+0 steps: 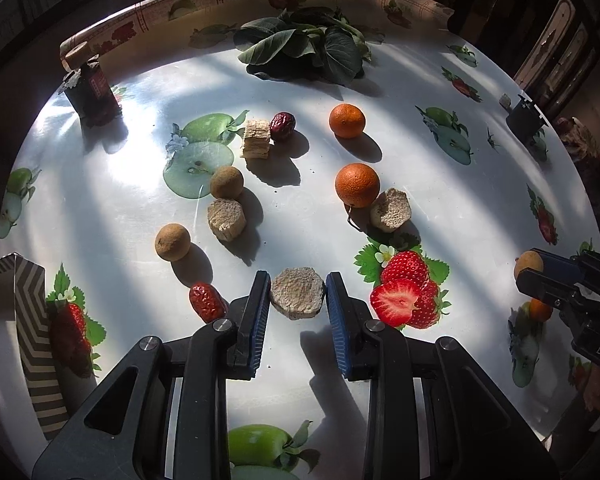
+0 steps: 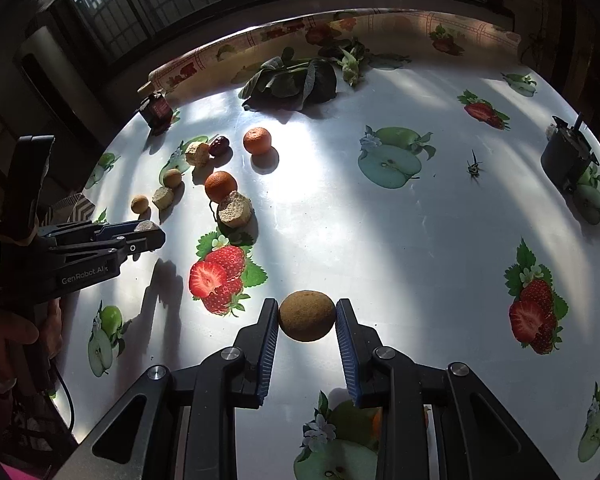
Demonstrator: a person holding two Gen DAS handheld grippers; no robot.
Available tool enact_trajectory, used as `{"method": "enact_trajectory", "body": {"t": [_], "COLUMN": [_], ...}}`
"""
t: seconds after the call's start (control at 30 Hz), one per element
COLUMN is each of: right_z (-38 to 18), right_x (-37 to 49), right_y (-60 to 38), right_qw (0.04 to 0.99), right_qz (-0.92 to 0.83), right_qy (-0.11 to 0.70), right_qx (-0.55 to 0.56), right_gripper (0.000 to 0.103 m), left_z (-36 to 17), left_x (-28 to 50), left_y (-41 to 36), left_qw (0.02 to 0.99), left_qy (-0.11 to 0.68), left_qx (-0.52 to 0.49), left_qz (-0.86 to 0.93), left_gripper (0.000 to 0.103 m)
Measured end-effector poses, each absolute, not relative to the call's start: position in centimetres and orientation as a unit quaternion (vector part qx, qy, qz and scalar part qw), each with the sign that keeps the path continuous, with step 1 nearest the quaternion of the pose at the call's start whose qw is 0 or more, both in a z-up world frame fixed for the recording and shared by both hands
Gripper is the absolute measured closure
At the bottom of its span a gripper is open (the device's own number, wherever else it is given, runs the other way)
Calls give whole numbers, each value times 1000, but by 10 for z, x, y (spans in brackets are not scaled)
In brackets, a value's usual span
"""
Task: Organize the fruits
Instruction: 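Carry both items into the striped-rim white box and open both tools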
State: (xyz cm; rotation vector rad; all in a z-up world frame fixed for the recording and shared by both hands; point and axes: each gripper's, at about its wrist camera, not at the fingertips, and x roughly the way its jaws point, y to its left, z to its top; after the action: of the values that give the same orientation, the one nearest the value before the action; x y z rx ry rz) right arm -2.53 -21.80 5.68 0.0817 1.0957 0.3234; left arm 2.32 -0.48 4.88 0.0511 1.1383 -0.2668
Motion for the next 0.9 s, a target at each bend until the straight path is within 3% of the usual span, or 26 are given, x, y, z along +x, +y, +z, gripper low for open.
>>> {"method": "enact_trajectory", "body": {"t": [0.5, 0.9], "right_z": [83, 91], "right_x": [-12, 3], "right_y": [-83, 65], "right_qw": [826, 795], "right_qz": [292, 398], "right_qy": [481, 455], "right_qx": [-5, -43], "right_gripper": [75, 75], "left_z": [105, 83], "left_x": [-13, -25], "left_y": [127, 250], "left_qw": [846, 834], "left_qy": [531, 539], "left_qx": [-45, -77], "left_qz": [-20, 83], "left_gripper": [75, 75]}}
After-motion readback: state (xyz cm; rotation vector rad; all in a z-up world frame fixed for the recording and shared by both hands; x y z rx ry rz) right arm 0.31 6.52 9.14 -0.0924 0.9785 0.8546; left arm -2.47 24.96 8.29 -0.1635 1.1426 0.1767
